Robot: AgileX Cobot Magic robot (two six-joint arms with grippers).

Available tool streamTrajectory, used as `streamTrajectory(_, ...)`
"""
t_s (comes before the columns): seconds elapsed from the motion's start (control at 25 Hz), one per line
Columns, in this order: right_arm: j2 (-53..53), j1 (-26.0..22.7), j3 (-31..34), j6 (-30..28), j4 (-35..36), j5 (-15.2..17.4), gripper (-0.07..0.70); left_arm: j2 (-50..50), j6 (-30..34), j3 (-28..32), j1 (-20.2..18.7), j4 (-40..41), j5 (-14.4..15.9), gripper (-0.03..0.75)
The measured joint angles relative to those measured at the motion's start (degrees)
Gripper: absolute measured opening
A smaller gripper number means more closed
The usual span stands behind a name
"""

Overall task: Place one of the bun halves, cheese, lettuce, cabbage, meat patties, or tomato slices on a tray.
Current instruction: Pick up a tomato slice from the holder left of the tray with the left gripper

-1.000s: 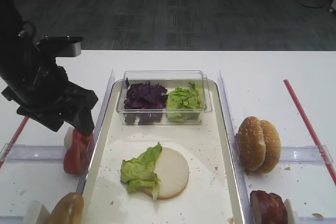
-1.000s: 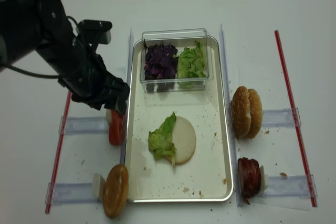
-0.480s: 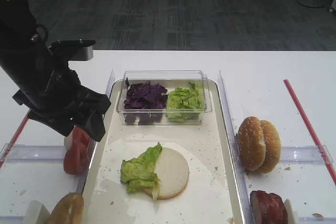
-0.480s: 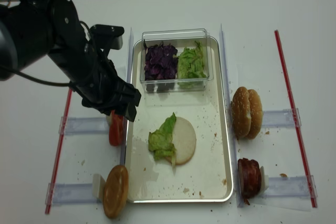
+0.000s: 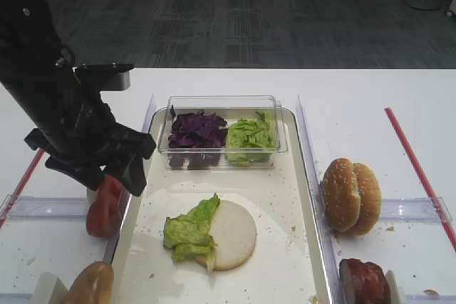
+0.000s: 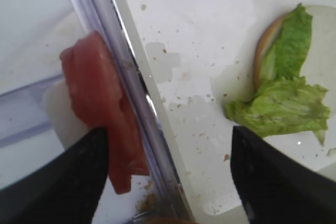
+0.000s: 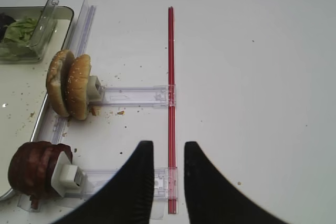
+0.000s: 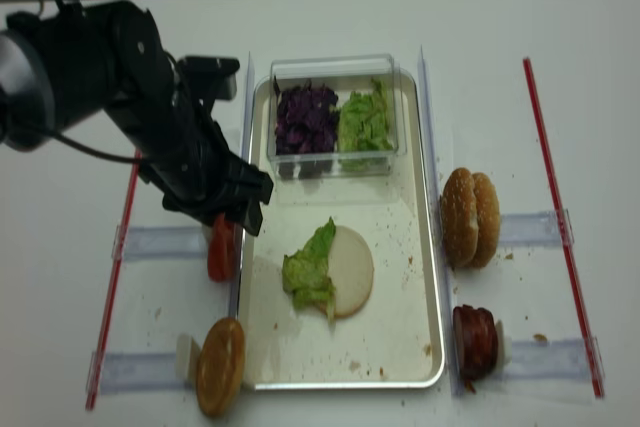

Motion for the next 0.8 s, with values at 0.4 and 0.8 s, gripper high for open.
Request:
streamTrajectory(0.4,0.00,0.00,0.00,0.00,0.00,0.00,0.193,0.94,-0.28,0.00,0.00,0.50,-2.87,0.452)
streamTrajectory(0.8,0.00,0.00,0.00,0.00,0.00,0.00,0.193,0.94,-2.92,0.00,0.00,1.08,-3.57,0.398)
